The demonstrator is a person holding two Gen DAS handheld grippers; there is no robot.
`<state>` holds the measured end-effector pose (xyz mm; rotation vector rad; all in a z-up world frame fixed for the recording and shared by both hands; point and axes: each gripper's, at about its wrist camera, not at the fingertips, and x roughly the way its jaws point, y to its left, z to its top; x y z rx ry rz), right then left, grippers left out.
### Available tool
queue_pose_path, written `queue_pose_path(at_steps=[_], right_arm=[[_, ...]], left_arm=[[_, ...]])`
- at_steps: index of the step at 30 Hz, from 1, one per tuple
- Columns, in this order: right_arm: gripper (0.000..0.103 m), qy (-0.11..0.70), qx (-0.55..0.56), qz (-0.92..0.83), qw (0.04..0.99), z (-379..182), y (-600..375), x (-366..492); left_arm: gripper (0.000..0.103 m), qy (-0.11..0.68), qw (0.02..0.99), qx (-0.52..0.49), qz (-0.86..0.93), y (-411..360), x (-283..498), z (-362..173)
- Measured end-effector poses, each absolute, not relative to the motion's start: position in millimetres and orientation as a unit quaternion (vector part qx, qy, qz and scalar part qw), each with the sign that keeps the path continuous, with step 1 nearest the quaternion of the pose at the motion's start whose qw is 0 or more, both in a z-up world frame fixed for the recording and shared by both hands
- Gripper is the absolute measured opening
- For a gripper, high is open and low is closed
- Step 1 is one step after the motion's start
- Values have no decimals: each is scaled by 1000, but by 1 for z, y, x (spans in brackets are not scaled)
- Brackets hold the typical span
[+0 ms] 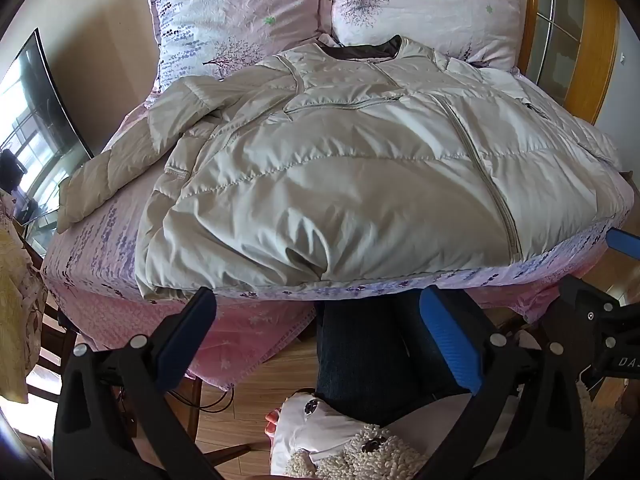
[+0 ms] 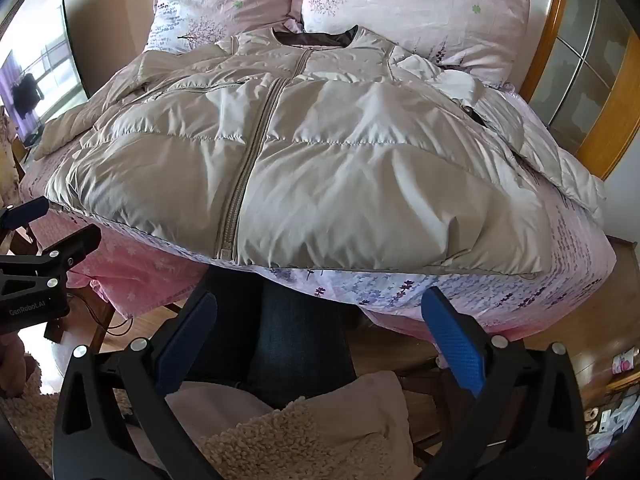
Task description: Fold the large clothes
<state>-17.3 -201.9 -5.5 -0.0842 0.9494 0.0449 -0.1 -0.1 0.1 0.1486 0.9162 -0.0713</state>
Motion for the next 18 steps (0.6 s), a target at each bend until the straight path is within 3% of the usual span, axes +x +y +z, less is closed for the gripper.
queue_pose_path(at_steps=[18], right_arm=[[102, 458, -40, 22, 888, -6, -202, -17]], left_arm=[[101, 442, 893, 71, -36, 0, -2, 1]])
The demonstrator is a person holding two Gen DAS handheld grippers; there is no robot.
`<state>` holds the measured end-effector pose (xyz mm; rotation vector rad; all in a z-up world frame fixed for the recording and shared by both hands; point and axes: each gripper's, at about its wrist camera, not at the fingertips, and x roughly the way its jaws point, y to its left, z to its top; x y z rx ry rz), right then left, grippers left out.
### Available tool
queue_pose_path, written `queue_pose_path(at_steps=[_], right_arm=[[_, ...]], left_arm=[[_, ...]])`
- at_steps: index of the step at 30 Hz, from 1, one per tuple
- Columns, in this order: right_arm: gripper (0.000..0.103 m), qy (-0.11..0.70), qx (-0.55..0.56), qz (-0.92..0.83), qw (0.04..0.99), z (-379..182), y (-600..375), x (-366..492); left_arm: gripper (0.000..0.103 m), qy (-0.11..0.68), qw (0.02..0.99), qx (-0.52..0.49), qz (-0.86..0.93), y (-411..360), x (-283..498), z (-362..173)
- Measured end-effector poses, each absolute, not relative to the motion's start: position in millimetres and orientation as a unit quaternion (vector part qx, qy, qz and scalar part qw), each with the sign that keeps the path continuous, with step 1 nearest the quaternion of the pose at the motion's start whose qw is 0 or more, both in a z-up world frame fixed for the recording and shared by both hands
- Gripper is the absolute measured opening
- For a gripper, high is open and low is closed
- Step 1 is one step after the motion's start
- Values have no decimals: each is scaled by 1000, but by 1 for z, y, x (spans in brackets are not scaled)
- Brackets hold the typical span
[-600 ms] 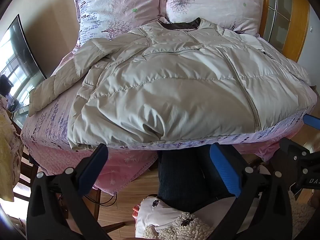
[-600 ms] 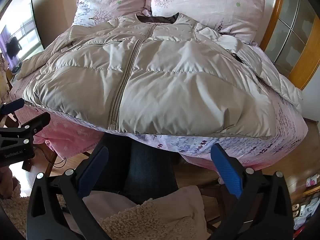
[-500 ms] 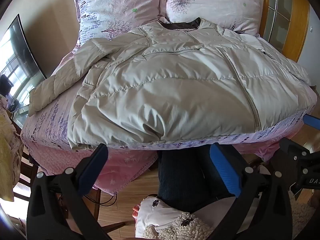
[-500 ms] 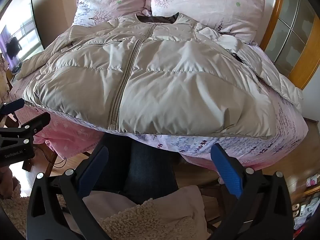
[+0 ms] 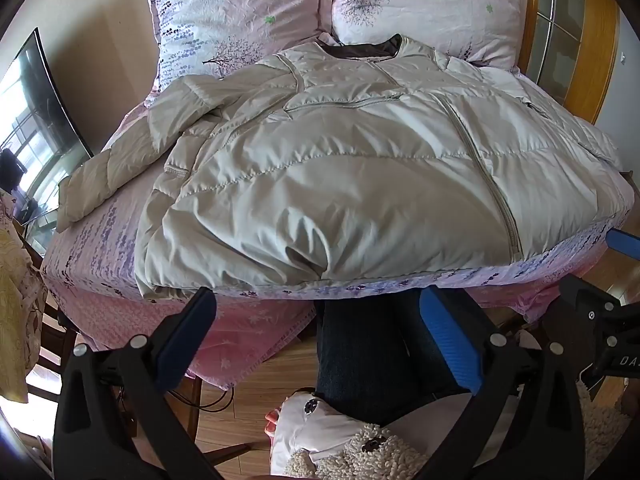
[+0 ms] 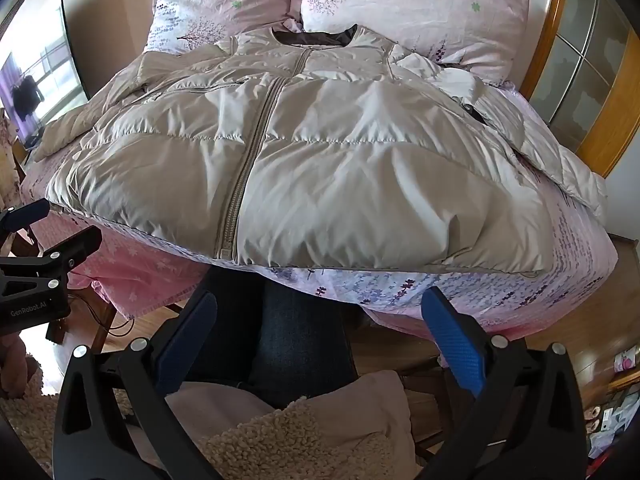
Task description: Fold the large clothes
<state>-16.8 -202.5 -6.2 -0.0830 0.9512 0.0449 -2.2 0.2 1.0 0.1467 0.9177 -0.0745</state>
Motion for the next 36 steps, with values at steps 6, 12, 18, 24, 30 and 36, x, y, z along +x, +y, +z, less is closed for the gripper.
queue_pose_path(at_steps=[6, 12, 18, 24, 30, 36], right_arm=[[102, 458, -39, 22, 888, -7, -203, -17], [102, 458, -39, 22, 888, -7, -203, -17], [102, 458, -38, 23, 888, -7, -203, -17], [102, 458, -38, 23, 888, -7, -203, -17], [102, 458, -37, 23, 888, -7, -203, -17], [102, 458, -36, 24, 888, -7, -206, -17]], left_arm=[[101, 444, 893, 70, -35, 0, 0, 0], [101, 444, 893, 70, -35, 0, 0, 0], [101, 444, 892, 70, -36, 0, 0, 0], [101, 444, 893, 71, -35, 0, 0, 0], [101, 444, 892, 70, -36, 0, 0, 0], [101, 444, 892, 70, -36, 0, 0, 0]])
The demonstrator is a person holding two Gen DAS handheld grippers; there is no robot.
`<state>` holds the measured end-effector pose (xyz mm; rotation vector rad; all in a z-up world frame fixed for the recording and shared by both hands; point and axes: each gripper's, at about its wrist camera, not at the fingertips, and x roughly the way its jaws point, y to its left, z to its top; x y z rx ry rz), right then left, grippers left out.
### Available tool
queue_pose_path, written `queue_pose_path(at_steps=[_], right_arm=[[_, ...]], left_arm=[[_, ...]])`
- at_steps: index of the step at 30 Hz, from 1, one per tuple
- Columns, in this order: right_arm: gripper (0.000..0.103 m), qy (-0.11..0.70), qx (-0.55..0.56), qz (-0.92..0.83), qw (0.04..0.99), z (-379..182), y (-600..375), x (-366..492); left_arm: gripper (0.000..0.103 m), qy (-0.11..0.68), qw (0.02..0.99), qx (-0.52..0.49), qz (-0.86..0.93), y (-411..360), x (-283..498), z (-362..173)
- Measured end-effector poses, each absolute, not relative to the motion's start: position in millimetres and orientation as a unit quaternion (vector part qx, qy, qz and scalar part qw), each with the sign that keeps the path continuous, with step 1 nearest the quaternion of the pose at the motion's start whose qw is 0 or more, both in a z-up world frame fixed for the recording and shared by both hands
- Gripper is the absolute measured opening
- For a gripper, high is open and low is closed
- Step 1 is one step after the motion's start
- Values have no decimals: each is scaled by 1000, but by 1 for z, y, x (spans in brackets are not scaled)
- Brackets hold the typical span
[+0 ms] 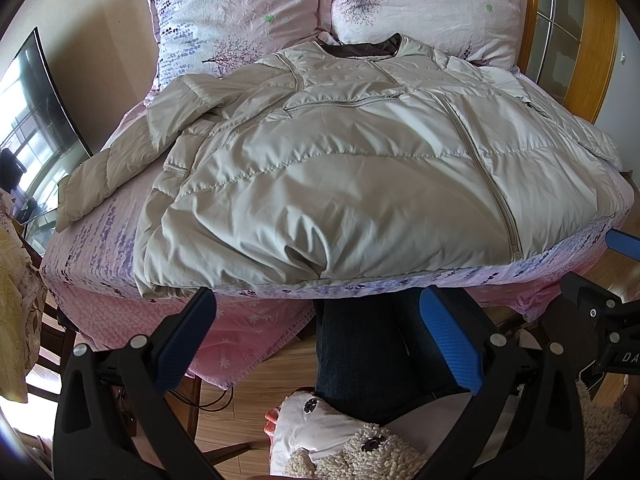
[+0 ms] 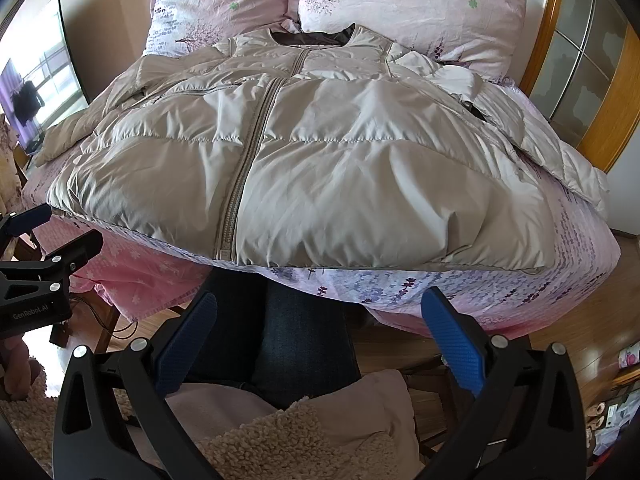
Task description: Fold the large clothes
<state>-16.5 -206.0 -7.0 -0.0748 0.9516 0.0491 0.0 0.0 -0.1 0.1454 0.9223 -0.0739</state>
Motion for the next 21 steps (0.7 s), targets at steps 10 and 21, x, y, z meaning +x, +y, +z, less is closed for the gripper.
queue_pose_path(at_steps=[10, 21], right_arm=[[102, 458, -35, 24, 888, -8, -204, -17], [102, 458, -34, 24, 888, -8, -204, -17]], left_arm=[[101, 445, 892, 70, -35, 0, 0, 0], [101, 445, 892, 70, -36, 0, 0, 0]])
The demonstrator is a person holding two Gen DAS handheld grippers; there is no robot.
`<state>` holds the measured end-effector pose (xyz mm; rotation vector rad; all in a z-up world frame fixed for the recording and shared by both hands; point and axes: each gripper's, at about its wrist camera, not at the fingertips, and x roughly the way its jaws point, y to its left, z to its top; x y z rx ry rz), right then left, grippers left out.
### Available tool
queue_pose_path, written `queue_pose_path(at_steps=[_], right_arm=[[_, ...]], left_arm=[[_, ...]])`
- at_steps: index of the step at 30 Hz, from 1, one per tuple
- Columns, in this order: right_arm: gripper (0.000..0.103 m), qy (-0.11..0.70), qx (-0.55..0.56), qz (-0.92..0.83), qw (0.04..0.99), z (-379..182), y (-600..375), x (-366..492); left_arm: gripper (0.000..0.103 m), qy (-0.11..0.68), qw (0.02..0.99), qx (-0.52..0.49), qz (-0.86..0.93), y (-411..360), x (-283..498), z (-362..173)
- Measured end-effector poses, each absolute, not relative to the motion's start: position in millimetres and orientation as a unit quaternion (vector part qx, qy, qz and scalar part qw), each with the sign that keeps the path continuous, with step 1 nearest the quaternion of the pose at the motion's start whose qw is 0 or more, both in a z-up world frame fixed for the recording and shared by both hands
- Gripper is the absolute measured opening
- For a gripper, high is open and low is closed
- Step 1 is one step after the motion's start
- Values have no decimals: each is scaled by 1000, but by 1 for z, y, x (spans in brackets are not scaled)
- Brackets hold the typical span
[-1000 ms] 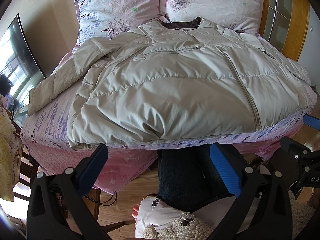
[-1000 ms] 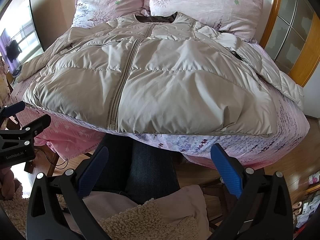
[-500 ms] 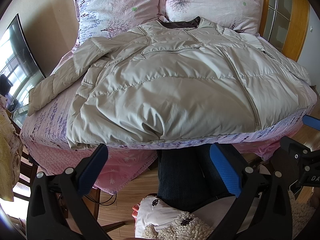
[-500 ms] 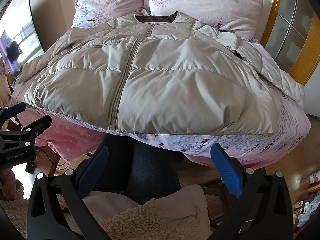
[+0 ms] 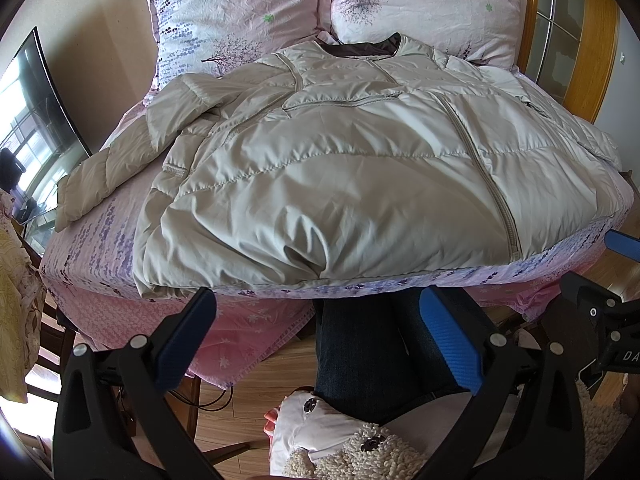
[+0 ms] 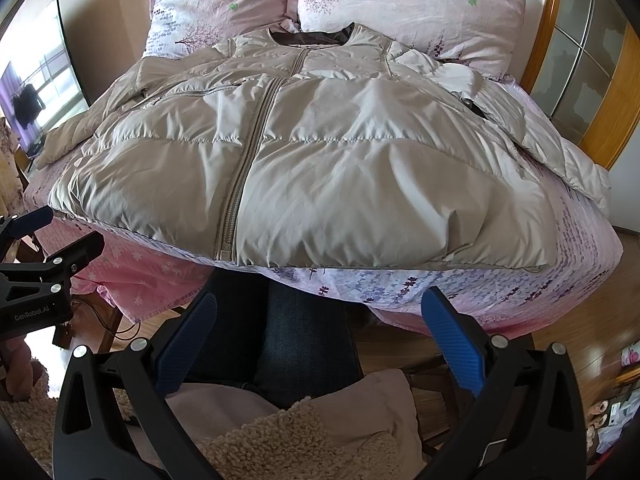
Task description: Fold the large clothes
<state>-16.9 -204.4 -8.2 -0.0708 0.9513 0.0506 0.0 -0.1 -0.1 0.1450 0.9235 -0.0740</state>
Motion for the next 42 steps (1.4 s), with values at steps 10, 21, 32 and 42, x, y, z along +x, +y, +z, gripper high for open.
queue_pose_path(at_steps=[10, 21, 32, 42], right_arm=[[102, 457, -34, 24, 888, -9, -203, -17], [102, 457, -21, 23, 889, -7, -209, -14], [102, 380, 84, 5, 921, 29, -276, 9], [102, 322, 347, -81, 877, 27, -427, 59]], left_arm=[[101, 445, 892, 70, -36, 0, 0, 0], [101, 449, 891, 61, -39, 3, 0, -3], [101, 455, 886, 14, -86, 16, 4, -5], [101, 424, 903, -17, -75, 39, 15, 7]])
